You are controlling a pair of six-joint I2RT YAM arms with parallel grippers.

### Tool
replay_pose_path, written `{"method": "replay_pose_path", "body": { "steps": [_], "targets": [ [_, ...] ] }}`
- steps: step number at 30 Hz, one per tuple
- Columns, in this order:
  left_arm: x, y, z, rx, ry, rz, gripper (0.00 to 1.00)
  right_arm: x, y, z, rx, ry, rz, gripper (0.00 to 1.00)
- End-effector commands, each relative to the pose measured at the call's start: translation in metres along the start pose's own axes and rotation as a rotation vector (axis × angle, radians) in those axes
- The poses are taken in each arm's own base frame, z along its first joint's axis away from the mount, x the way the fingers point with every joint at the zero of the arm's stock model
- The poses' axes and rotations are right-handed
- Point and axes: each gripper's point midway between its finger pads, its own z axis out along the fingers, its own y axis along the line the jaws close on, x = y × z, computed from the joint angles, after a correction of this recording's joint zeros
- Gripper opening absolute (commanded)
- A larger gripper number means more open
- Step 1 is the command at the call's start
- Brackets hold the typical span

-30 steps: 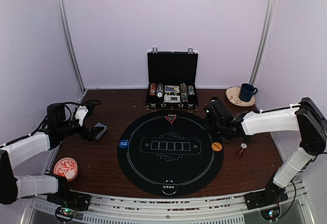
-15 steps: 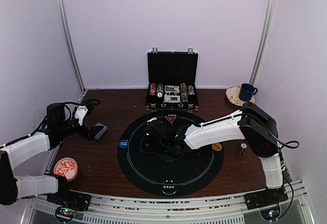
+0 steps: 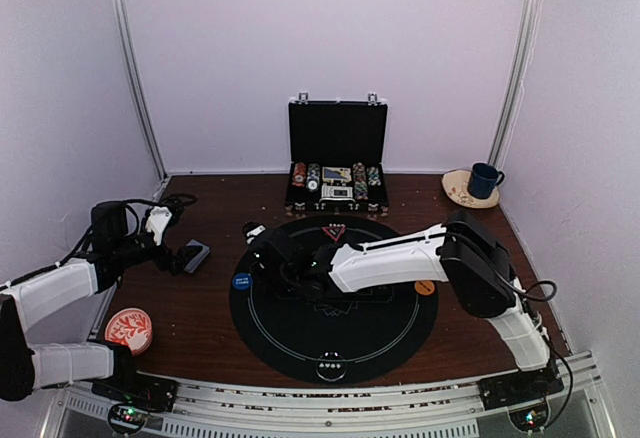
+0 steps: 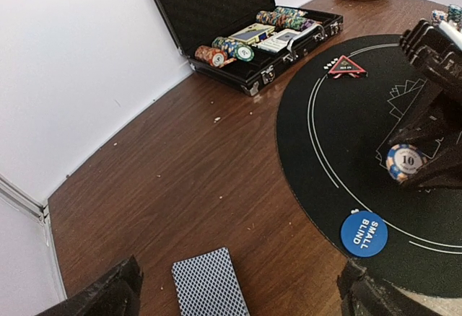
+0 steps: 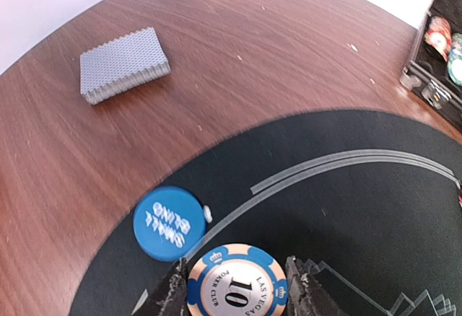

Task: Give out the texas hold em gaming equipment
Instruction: Place the poker chips pile in the small blind area.

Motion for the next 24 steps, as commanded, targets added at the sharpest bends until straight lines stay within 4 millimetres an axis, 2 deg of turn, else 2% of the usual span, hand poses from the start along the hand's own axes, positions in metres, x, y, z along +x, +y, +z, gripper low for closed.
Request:
{"method": "replay_pose_path", "body": {
  "steps": [1, 9, 10, 12, 16, 24],
  "targets": [
    [-0.013, 0.005, -0.004, -0.028, -0.047, 0.022, 0.98, -0.016, 0.005, 0.017, 0.026, -0.054, -0.023, 0.28],
    [-0.014, 0.004, -0.004, -0.024, -0.052, 0.026, 0.98, -0.025, 0.005, 0.050, 0.047, -0.106, 0.000, 0.29],
    [-0.014, 0.004, -0.004, -0.024, -0.054, 0.028, 0.98, -0.020, 0.005, 0.055, 0.049, -0.101, 0.001, 0.29],
    [-0.015, 0.004, -0.005, -0.024, -0.054, 0.028, 0.98, -0.027, 0.005, 0.059, 0.041, -0.117, 0.020, 0.29],
    [-0.014, 0.004, -0.005, -0.024, -0.054, 0.028, 0.98, -0.028, 0.001, 0.066, 0.039, -0.126, 0.047, 0.29],
    [-0.014, 0.004, -0.005, -0.025, -0.054, 0.029, 0.98, -0.030, 0.006, 0.073, 0.012, -0.135, 0.063, 0.29]
  ]
}}
